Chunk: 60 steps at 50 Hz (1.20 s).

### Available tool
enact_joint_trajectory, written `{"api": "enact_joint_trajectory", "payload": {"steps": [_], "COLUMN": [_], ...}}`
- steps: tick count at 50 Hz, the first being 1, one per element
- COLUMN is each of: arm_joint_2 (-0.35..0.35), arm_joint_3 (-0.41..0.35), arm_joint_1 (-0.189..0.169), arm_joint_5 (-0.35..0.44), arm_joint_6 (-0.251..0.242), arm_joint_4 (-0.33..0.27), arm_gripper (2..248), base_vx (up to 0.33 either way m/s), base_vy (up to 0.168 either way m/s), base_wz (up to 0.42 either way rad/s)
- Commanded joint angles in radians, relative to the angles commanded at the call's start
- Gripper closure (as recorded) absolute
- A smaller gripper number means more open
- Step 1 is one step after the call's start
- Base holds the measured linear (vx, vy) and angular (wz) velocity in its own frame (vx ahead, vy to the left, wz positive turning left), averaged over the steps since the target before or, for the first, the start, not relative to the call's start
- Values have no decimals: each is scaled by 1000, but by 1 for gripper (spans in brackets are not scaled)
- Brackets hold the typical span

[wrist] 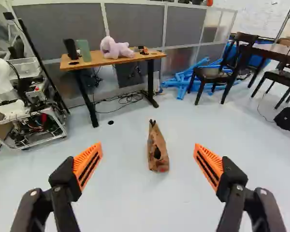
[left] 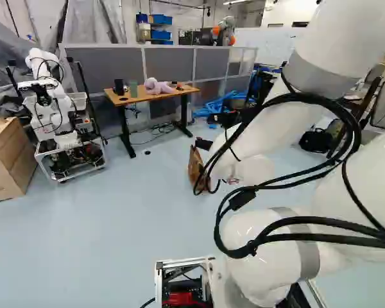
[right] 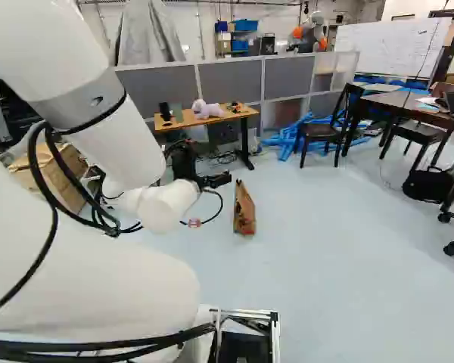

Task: Pick up the bag on the ground and place it on the table

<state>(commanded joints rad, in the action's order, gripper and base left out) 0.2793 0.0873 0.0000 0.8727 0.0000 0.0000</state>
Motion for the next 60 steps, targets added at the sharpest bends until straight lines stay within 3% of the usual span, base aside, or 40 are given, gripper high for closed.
{"api": "enact_joint_trajectory", "payload": {"steps": [24,60], "arm_joint_2": [0,0], "arm_joint_3": [0,0], "arm_joint_1": [0,0], "arm_joint_5": [0,0], "arm_joint_6": [0,0], "arm_joint_4": [0,0], "arm_gripper": [3,3], "base_vx": [208,271], "base_vy": [-71,3], "base_wz": [-49,-18]}}
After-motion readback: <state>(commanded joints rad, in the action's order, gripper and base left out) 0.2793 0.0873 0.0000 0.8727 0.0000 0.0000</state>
